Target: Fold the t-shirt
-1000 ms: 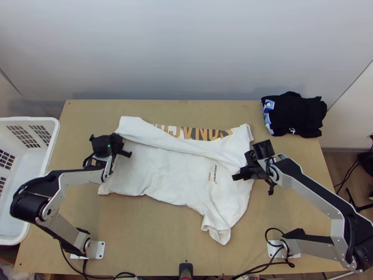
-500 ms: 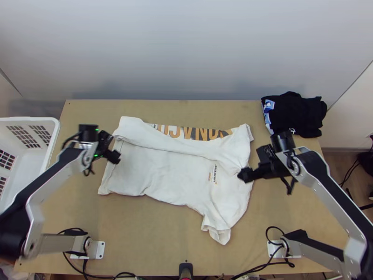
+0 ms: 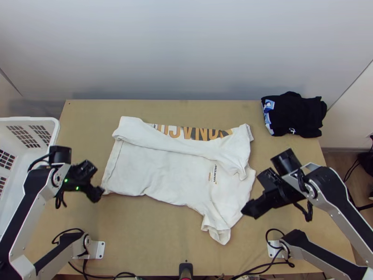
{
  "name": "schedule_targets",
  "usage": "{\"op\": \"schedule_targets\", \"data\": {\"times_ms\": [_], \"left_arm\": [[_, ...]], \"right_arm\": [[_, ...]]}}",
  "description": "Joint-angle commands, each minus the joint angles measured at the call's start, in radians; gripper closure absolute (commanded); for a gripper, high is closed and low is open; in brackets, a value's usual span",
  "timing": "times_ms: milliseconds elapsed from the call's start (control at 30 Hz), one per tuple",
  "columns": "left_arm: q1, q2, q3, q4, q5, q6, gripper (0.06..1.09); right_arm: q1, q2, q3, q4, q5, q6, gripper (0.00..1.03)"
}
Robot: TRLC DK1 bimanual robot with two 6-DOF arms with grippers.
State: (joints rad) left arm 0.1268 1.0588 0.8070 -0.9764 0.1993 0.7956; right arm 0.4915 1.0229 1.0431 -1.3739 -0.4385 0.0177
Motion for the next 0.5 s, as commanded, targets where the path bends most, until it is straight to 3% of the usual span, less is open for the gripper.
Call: {"op": "schedule_targets", "data": {"times_ms": [0, 467], "left_arm": [[0.083, 0.001, -0.065, -0.140, 0.134, 0.063, 0.10], [0.126, 0.055, -0.247, 0.258, 0.172, -0.050, 0.11]], "right_arm": [[0.071, -0.032, -0.041, -0.054, -0.014, 0.013, 0.04], [0.101, -0.029, -0.009, -0.054, -0.014, 0.013, 0.04]]}}
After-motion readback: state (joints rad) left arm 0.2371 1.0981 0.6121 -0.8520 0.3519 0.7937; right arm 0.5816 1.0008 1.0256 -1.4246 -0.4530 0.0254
